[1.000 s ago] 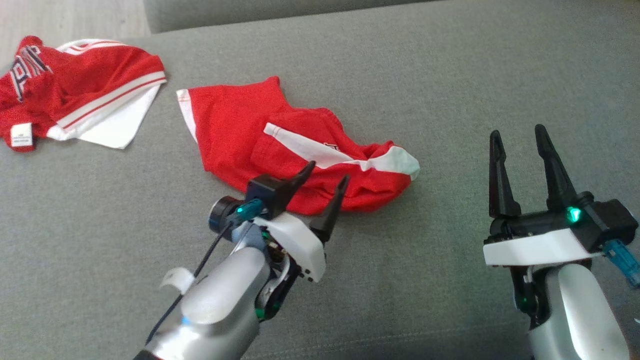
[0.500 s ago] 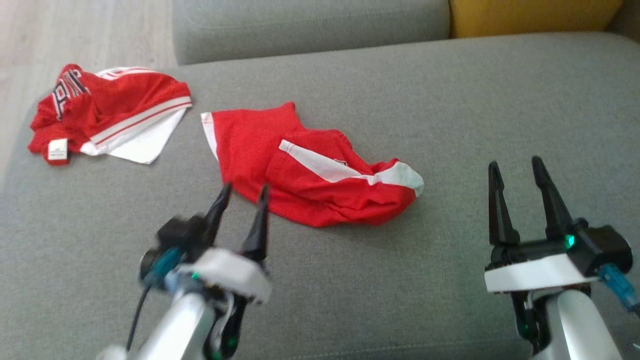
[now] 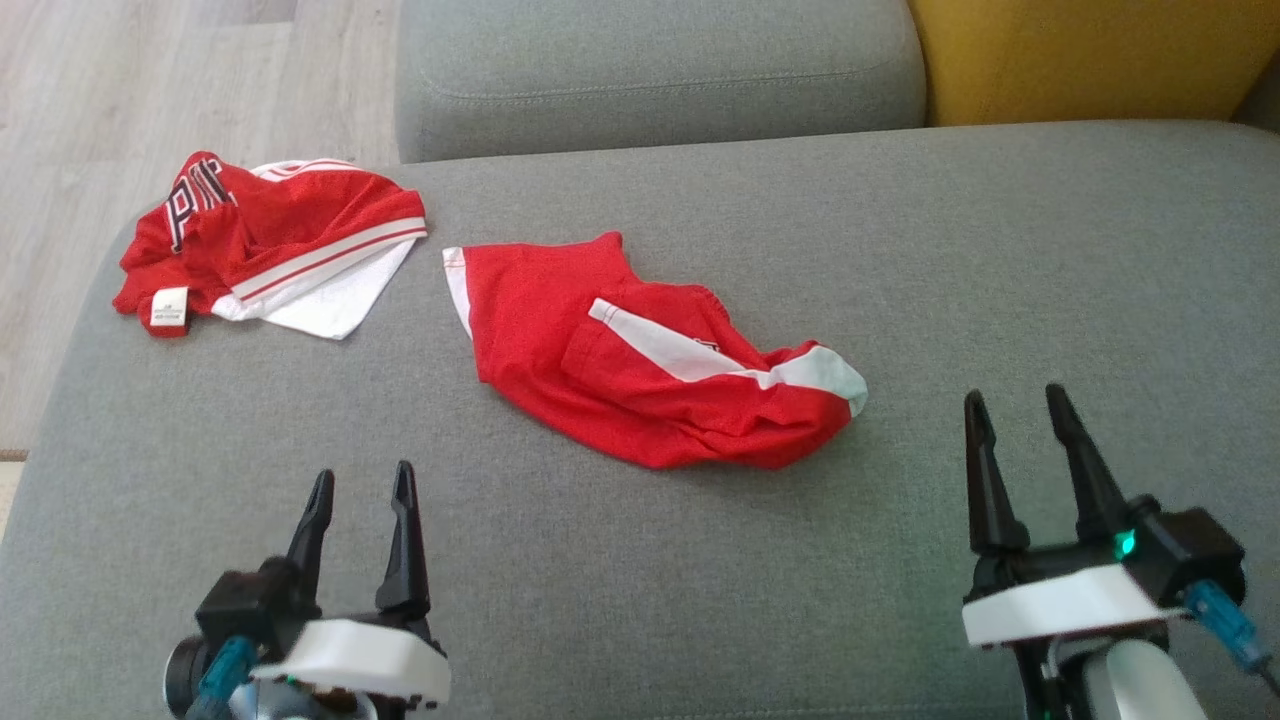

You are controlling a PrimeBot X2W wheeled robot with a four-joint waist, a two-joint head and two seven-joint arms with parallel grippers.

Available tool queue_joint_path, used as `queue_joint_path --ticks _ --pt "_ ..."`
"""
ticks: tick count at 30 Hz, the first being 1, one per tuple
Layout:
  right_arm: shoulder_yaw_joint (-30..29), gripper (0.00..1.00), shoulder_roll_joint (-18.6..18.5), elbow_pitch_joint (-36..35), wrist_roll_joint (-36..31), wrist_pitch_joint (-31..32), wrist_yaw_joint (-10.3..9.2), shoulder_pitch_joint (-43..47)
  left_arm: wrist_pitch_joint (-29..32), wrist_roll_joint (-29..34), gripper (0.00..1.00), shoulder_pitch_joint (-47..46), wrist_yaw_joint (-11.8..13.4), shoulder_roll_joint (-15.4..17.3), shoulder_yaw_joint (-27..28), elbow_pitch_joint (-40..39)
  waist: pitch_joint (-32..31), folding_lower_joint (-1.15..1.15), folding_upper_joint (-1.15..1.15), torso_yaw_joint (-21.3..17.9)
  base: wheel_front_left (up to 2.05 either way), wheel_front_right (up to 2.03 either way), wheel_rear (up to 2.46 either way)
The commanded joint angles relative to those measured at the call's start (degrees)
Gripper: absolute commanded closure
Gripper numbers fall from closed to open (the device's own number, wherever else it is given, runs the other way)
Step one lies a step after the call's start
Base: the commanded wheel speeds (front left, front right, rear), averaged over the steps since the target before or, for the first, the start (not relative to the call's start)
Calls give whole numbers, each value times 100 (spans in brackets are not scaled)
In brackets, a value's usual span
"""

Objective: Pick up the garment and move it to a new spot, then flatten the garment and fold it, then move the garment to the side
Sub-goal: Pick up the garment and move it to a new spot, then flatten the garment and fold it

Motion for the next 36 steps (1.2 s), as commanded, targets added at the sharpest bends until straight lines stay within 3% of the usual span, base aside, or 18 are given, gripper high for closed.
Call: queue_joint_path --ticks 1,14,36 --pt "167 0 -20 -138 63 -36 43 -66 -70 96 0 -122 -52 -56 289 -250 -15 0 0 6 0 0 0" --pt "241 0 -20 39 125 -36 43 0 -70 461 0 90 -377 -286 727 -236 -29 0 0 -27 0 0 0" --pt "262 0 -20 178 75 -36 43 -66 -70 475 0 41 -384 -310 708 -128 57 0 0 -84 0 0 0"
